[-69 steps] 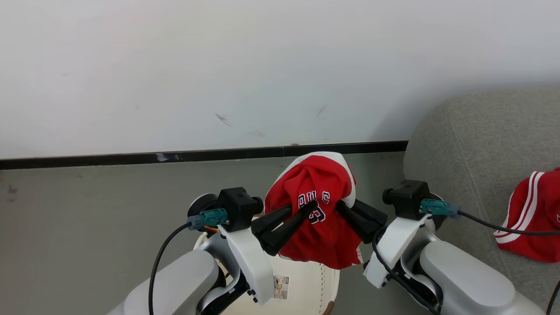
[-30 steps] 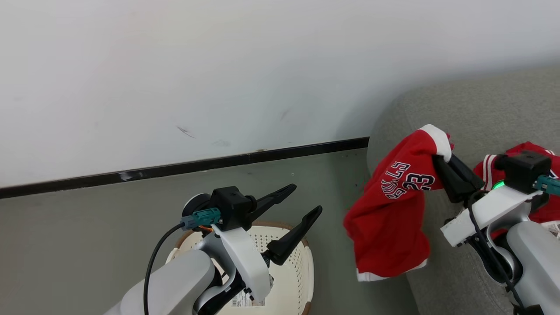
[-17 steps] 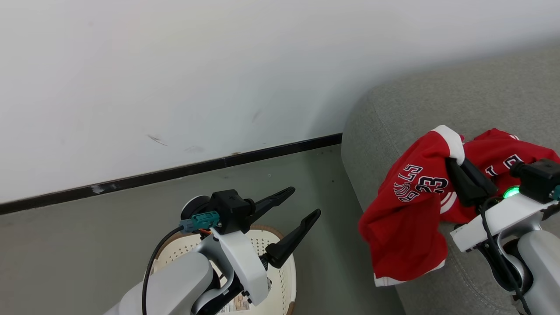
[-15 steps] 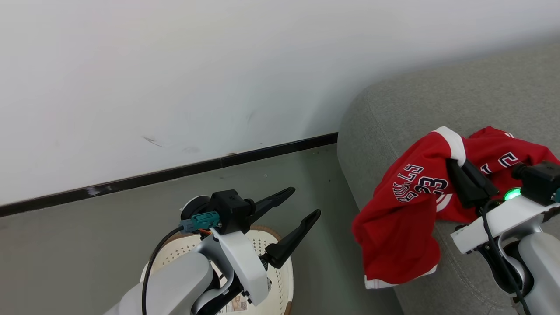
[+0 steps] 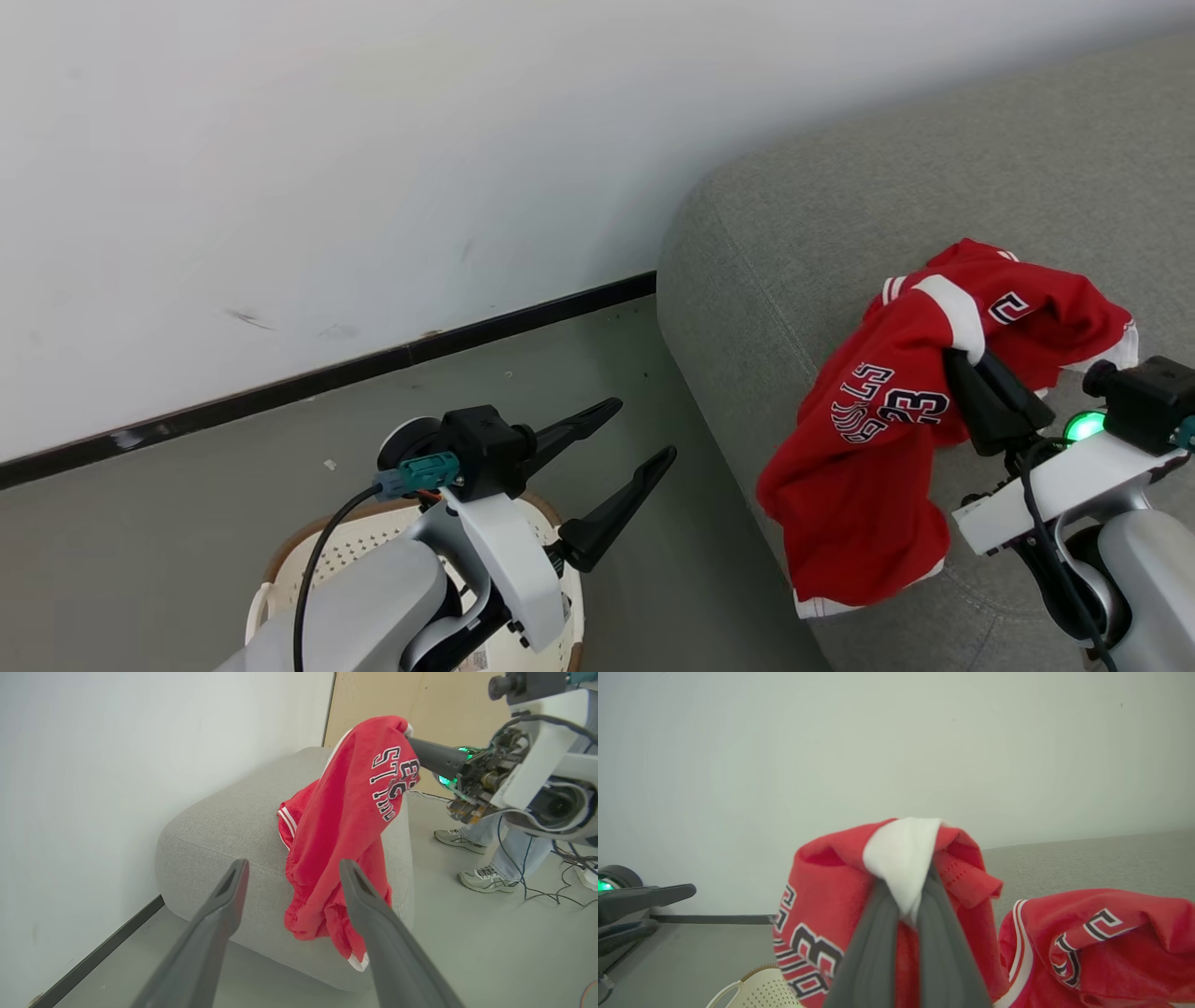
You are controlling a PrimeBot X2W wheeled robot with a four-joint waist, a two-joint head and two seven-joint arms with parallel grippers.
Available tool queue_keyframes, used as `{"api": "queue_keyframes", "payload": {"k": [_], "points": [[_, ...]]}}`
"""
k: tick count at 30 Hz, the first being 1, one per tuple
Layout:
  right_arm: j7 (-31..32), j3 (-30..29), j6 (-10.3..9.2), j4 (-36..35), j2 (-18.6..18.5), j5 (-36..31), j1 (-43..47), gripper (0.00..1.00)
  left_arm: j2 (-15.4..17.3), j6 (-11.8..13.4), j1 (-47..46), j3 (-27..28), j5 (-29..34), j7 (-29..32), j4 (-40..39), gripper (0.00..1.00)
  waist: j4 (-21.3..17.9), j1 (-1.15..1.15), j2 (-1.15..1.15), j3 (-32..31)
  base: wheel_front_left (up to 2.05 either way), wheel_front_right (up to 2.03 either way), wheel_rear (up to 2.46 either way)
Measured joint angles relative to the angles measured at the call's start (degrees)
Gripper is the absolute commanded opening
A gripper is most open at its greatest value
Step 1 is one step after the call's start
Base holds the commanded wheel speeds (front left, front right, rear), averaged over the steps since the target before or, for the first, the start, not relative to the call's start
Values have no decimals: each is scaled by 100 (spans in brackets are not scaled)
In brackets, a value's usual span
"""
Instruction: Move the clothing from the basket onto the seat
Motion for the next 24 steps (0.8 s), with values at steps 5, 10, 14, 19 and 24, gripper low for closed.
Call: {"api": "queue_keyframes", "payload": {"k": [5,10,14,19,24], "points": [[0,-29,0,-201,15,-43,-4,0,49,0,35,2,7,-1,-9,100,-153,0,0,28,0,0,0],[0,-32,0,-308,-14,-60,-43,0,110,1,103,11,9,-7,-19,100,-276,0,0,52,0,0,0],[0,-38,0,-323,-70,-68,-163,0,115,8,104,15,8,-7,-42,100,-330,0,0,72,0,0,0],[0,-132,0,-342,-218,-68,-560,0,123,10,105,15,8,-1,-91,100,-369,0,0,131,0,0,0],[0,-240,0,-357,-397,-48,-1030,0,174,35,105,20,7,14,-131,100,-359,0,0,214,0,0,0]]}}
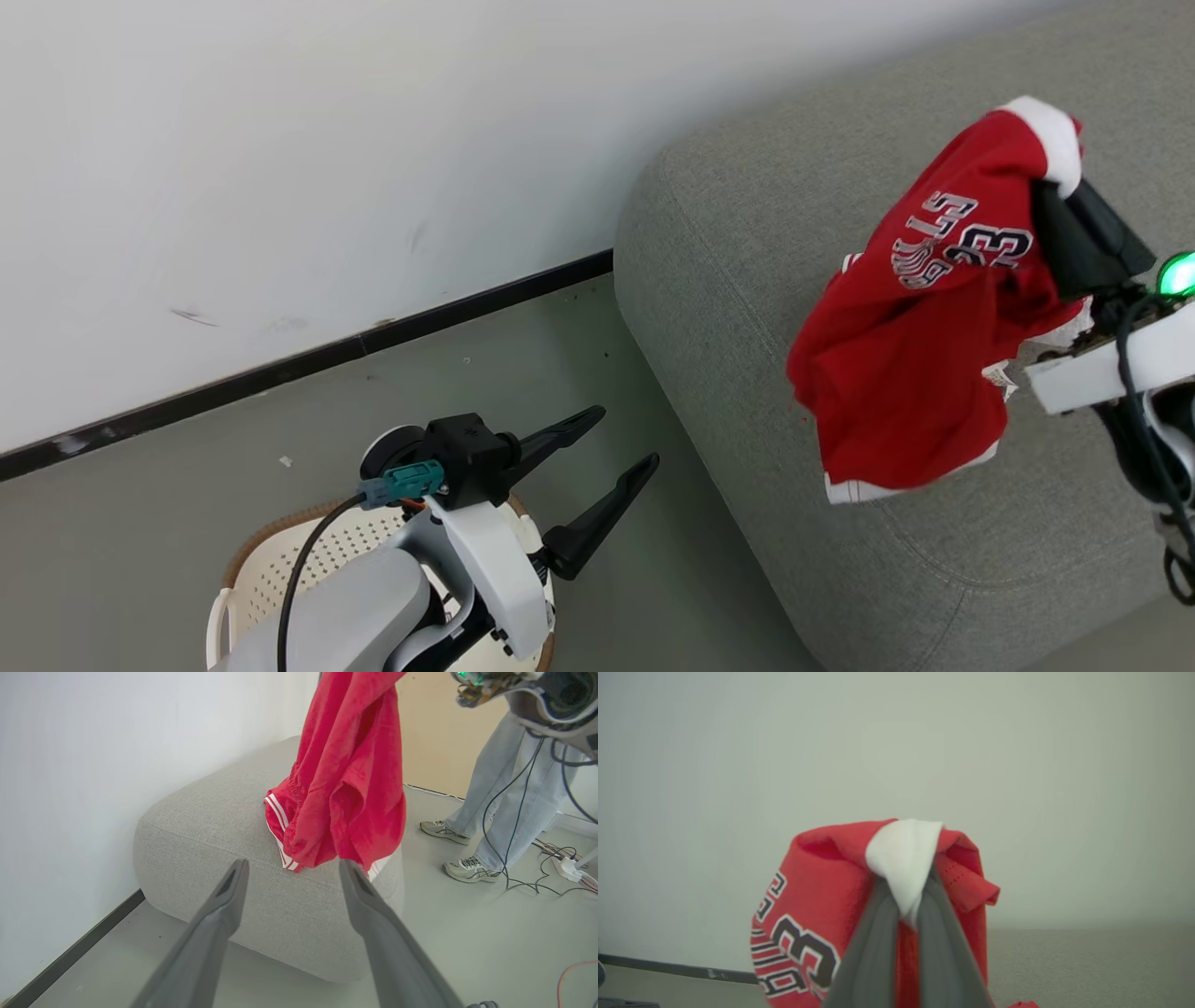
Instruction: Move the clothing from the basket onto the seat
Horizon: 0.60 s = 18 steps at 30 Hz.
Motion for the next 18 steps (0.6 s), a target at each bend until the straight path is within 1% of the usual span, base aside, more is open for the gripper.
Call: {"api": "queue_keyframes", "payload": {"k": [5,18], "points": [[0,-24,0,97,-261,8,-485,0,62,24,0,0,-1,81,-64,100,29,0,0,103,0,0,0],[53,-346,0,635,-695,312,-1587,0,233,57,-1,13,-1,249,-276,100,157,0,0,439,0,0,0]]}}
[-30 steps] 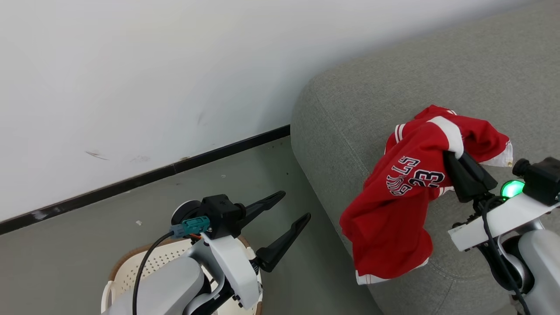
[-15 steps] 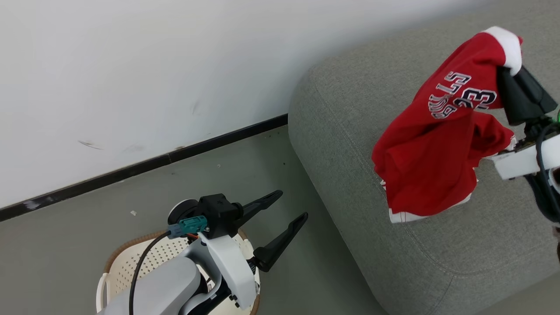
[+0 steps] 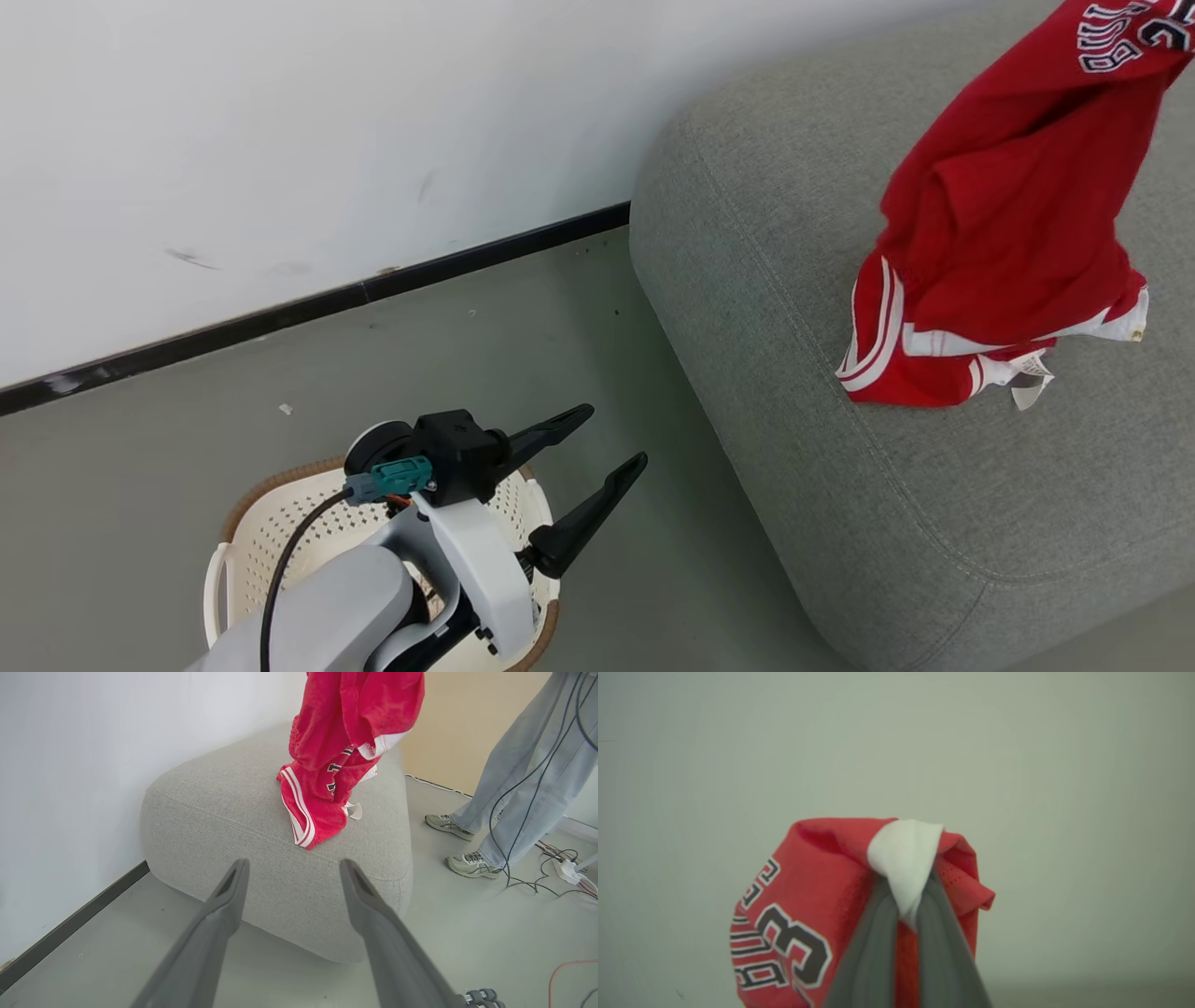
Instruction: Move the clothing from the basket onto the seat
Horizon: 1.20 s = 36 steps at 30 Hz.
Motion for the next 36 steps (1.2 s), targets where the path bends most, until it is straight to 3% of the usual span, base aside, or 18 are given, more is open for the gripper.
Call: {"api": "queue_keyframes", "payload": {"k": [18,36], "points": [[86,-775,0,948,-781,430,-587,0,274,66,-3,133,-24,145,-342,100,179,0,0,513,0,0,0],[157,-174,0,1873,-376,723,396,0,486,99,-120,272,-34,244,-617,100,258,0,0,1012,0,0,0]]}}
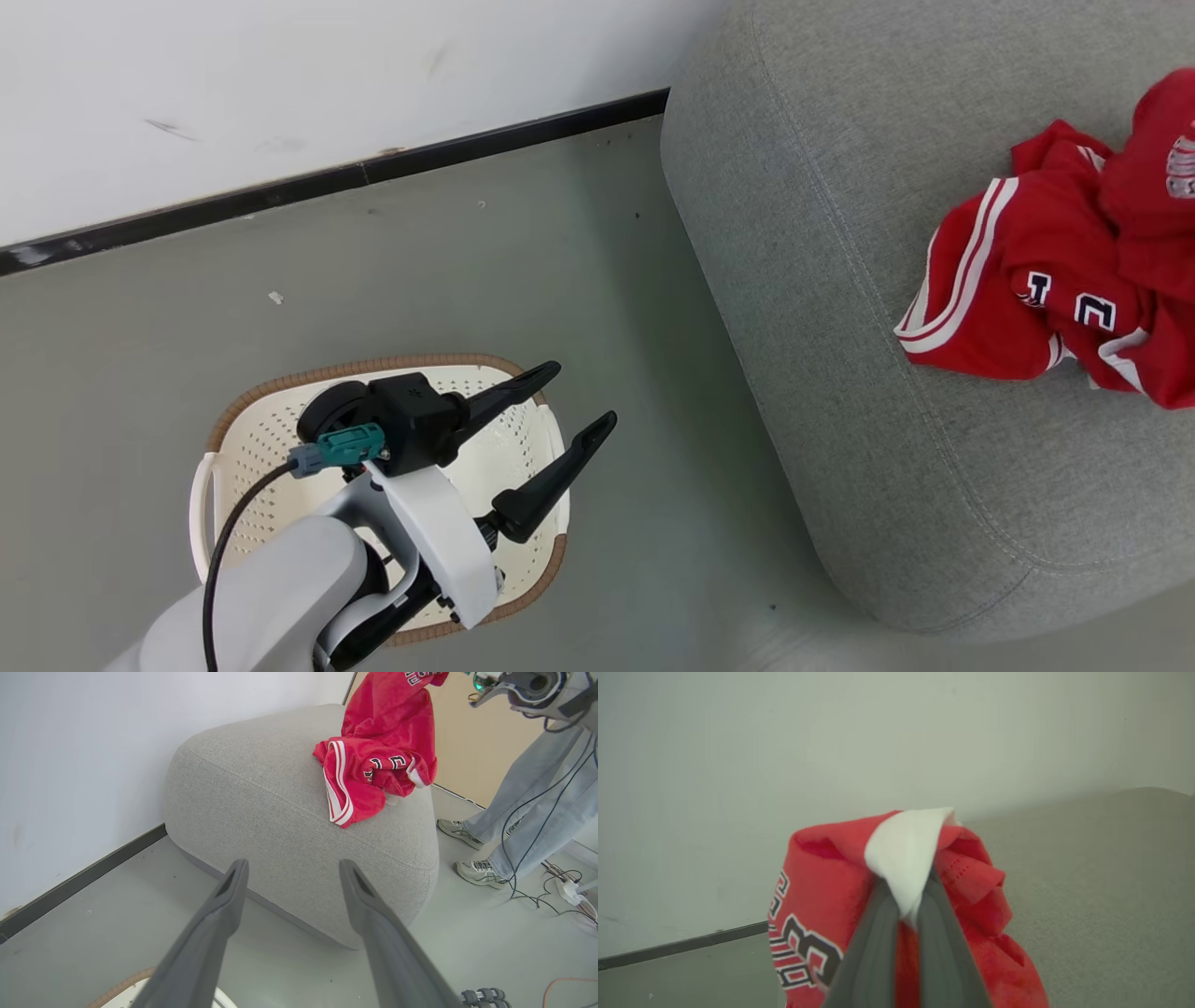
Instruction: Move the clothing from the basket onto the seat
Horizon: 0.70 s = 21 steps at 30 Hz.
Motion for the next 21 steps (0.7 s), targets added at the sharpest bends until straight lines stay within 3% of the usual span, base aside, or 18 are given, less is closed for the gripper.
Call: {"api": "queue_keyframes", "payload": {"k": [10,12,16,21], "points": [[-9,268,0,441,311,67,452,0,109,0,-29,79,-24,0,-90,100,29,0,0,161,0,0,0],[-10,305,0,513,342,66,452,7,115,0,-29,79,-24,0,-90,100,13,0,0,169,0,0,0],[-18,391,0,625,387,65,450,11,114,0,-29,78,-25,-1,-90,100,-9,0,0,155,0,0,0],[-62,427,1,751,405,65,449,35,113,-5,-29,75,-34,-3,-88,100,-19,0,0,102,0,0,0]]}}
